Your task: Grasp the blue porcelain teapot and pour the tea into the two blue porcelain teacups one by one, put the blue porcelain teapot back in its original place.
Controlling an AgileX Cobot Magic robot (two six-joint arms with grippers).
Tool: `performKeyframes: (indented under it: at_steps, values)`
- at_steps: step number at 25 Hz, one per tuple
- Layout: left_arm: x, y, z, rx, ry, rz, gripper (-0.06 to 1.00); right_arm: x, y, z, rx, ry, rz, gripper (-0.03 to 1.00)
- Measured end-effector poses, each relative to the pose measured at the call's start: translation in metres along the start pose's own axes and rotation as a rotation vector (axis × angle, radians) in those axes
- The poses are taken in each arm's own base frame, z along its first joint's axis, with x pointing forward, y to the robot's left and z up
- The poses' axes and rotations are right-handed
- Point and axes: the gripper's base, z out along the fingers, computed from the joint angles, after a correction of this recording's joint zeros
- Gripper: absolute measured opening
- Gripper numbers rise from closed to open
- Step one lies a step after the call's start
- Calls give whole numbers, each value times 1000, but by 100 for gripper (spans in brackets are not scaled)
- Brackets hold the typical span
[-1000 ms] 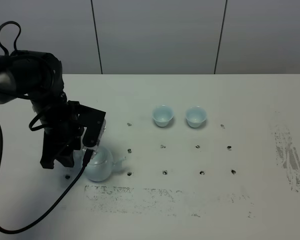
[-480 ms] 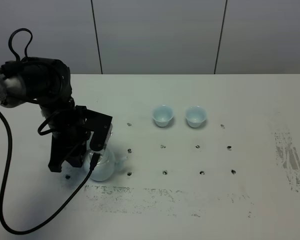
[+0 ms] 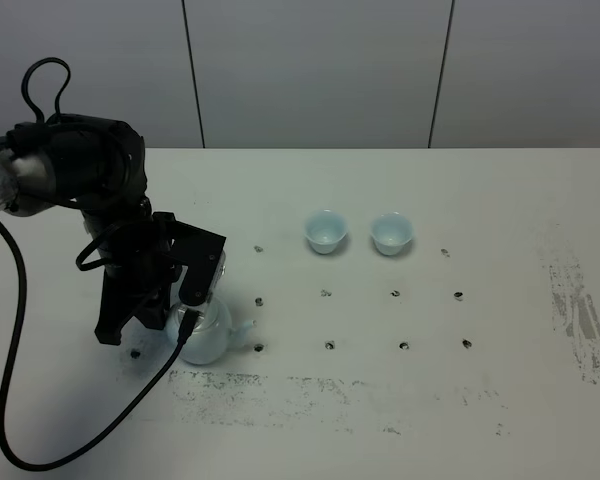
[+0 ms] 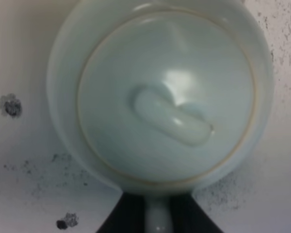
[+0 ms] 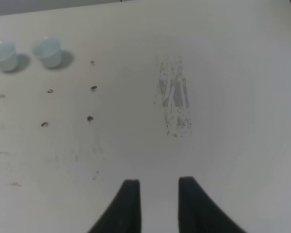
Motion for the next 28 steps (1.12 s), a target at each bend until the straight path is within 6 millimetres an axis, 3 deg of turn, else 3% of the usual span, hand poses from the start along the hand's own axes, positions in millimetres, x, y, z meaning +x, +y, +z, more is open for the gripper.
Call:
performKeyframes:
  at_steps: [7,22,25,28]
  values:
    - [-3,2,-3,-6,-31,-14,13,0,0,0,0,0,0,21]
    - [-15,9,-32,-154,-167,-71,13,0,0,0,0,0,0,21]
    - [-19,21,-53,-228,-202,-106,13,0,0,0,0,0,0,21]
    - [-24,38,-94,-350,-225,-99,13,0,0,0,0,0,0,21]
